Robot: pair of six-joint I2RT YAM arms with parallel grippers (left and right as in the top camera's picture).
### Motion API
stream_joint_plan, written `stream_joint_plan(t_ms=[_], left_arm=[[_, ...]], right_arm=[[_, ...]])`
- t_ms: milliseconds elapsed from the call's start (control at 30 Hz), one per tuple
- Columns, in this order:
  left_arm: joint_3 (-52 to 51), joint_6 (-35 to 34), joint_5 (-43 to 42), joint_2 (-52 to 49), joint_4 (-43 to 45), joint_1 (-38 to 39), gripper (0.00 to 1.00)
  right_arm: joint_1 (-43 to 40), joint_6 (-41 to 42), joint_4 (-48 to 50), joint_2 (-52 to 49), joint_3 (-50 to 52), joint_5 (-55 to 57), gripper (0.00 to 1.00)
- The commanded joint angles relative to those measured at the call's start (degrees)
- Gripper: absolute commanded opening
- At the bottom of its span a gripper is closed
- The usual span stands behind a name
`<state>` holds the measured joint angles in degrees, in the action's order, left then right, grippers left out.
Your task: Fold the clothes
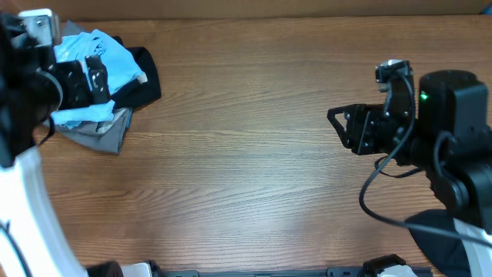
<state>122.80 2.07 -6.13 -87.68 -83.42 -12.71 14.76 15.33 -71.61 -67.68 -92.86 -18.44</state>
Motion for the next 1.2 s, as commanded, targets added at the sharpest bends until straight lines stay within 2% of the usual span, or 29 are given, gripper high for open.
stream_joint_plan(t_ms=[0, 300, 367, 533, 667, 933, 1167], left_arm=[[-4.81, -0.44, 5.27, -6.75, 1.25, 0.39, 1.00], [-11.02, -1.22, 9.57, -24.81, 8.28, 1.01, 1.00], [-11.02, -2.16, 13.31, -28.30, 9.86, 1.99, 1.00], [-11.02, -8.52, 32.74, -35.21, 13.70, 6.67, 1.00], [-11.02, -9.99, 34.99, -39.45, 12.94, 10.80, 1.00], [-11.02, -23.91, 48.59, -41.77, 5.84, 13.42, 1.00], [-10.99, -24.37, 50.21, -41.64, 5.62, 11.93, 1.00]], right_arm=[[-0.04, -0.55, -0.33, -2.32, -0.52, 0.83, 0.41], [-0.04, -0.55, -0.37, -10.16, -0.52, 0.83, 0.41], [-0.04, -0.55, -0.26, -11.89, -0.52, 0.83, 0.41], [-0.04, -0.37, 0.07, -15.52, -0.52, 0.83, 0.41], [-0.07, -0.35, 1.51, -17.27, -0.52, 0.83, 0.42], [-0.07, -0.37, 2.43, -17.33, -0.52, 3.23, 0.47], [-0.07, -0.37, 3.63, -17.33, -0.52, 3.45, 0.49]])
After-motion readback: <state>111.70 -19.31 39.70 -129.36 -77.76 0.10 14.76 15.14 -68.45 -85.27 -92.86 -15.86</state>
